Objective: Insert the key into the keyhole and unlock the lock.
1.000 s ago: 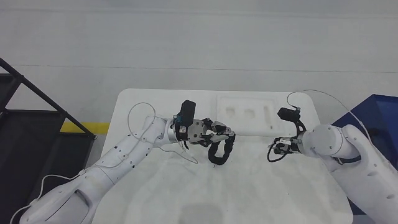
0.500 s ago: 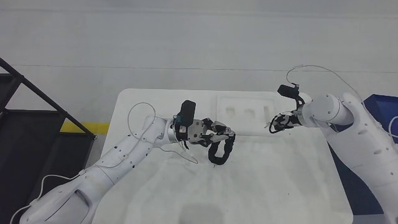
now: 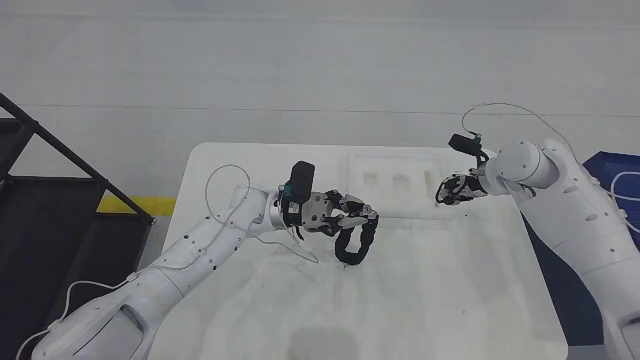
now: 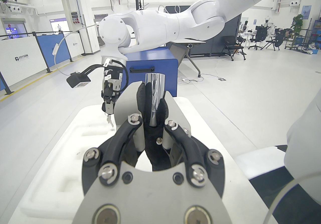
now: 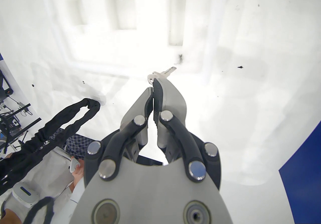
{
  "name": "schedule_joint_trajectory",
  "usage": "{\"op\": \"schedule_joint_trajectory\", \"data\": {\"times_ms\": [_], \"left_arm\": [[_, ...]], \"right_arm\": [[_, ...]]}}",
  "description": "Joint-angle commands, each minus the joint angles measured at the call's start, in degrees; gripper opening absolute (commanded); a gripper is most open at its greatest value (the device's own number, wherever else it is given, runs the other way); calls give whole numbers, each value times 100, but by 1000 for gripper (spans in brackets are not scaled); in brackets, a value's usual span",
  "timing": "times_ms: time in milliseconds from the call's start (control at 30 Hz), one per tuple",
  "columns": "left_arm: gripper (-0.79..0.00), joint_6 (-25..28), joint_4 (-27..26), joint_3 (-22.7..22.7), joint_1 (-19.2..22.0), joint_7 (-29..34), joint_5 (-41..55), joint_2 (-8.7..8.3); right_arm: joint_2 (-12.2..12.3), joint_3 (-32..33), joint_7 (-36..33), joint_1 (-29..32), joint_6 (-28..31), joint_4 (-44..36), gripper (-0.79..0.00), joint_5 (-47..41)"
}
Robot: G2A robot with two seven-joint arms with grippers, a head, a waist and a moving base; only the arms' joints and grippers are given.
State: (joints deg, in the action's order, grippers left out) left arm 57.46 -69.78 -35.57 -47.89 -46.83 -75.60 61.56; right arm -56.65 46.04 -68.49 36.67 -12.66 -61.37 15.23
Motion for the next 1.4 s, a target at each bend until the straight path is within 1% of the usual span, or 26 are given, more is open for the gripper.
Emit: {"op": "schedule_joint_trajectory", "data": {"times_ms": [0, 300, 833, 1267, 1300, 1333, 1367], "left_arm": [[-785, 0, 0, 0, 0, 0, 0, 0], [-785, 0, 0, 0, 0, 0, 0, 0], [-785, 0, 0, 0, 0, 0, 0, 0], [-785, 0, 0, 0, 0, 0, 0, 0], [-785, 0, 0, 0, 0, 0, 0, 0], [-785, 0, 0, 0, 0, 0, 0, 0], [-785, 0, 0, 0, 0, 0, 0, 0]], "right_arm": [[-37, -41, 21, -43, 32, 115, -785, -15], [-151, -130, 59, -150, 145, 528, -785, -56], [-261, -180, 159, -147, 158, 797, -785, 25], [-385, -308, 58, -207, 235, 1122, -785, 131], [-396, -315, 43, -215, 257, 1141, -763, 128], [-405, -316, 29, -225, 294, 1163, -517, 116], [-412, -314, 36, -239, 352, 1178, -49, 116]]}}
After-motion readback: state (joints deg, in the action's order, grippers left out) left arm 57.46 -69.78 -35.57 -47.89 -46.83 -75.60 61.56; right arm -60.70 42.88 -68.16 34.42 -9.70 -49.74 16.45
